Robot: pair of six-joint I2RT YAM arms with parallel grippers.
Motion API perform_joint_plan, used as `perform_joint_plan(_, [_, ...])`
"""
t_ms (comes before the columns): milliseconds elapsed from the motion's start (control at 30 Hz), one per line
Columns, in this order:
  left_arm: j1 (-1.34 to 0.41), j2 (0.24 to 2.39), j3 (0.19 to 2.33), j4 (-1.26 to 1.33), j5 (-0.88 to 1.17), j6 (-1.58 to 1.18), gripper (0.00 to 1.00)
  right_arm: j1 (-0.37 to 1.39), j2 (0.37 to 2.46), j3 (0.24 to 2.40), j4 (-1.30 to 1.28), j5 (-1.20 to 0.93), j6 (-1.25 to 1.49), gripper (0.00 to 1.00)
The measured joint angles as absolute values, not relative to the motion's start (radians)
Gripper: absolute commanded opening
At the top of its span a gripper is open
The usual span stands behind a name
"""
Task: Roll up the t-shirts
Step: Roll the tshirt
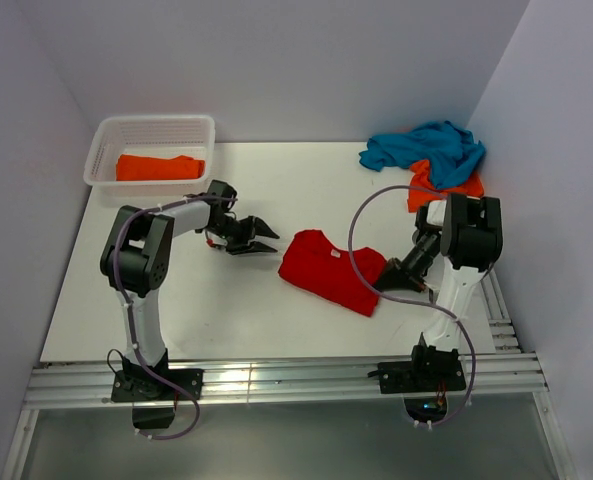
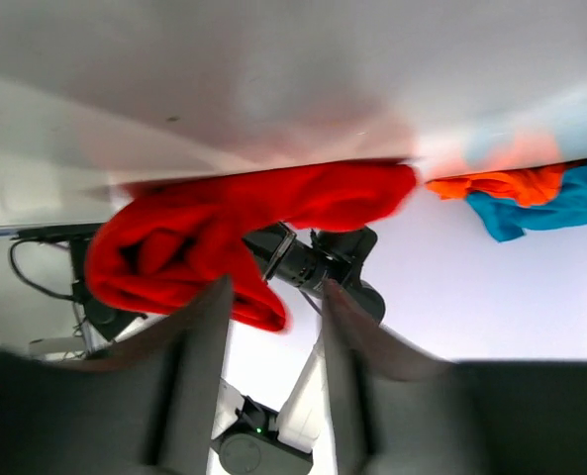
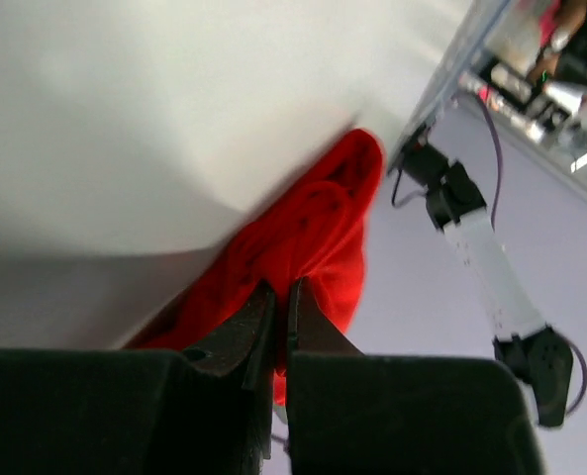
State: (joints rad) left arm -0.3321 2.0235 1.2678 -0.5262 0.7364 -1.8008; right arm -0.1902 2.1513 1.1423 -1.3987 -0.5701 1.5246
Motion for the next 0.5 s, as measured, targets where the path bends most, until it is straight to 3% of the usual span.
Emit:
perform_joint_plan(133, [-0.321, 2.025, 1.265, -0.497, 0.733, -1.800, 0.56, -0.191, 2.202, 1.272, -1.441, -0.483, 1.460, 0.11])
perform_joint_plan(167, [-0.319, 2.025, 1.264, -0.492, 0.732, -1.800, 0.56, -0.191, 2.201, 1.272, -1.443, -0.477, 1.448, 0.36])
perform_joint_plan(200, [-0.319, 2.025, 1.264, -0.489, 0.731, -1.800, 0.56, -0.193, 2.201, 1.270, -1.446, -0.471, 1.439, 0.39])
perform_joint_plan(233, [-0.319, 2.025, 1.264, -0.485, 0.729, -1.799, 0.56, -0.194, 2.201, 1.266, -1.450, -0.458, 1.426, 0.53])
perform_joint_plan(267, [-0.319, 2.026, 1.264, -0.480, 0.728, -1.797, 0.56, -0.197, 2.199, 1.261, -1.452, -0.452, 1.413, 0.76])
perform_joint_plan(500, [-0.319, 2.025, 1.254, -0.447, 0.725, -1.787, 0.56, -0.216, 2.175, 1.294, -1.518, -0.382, 1.306, 0.79])
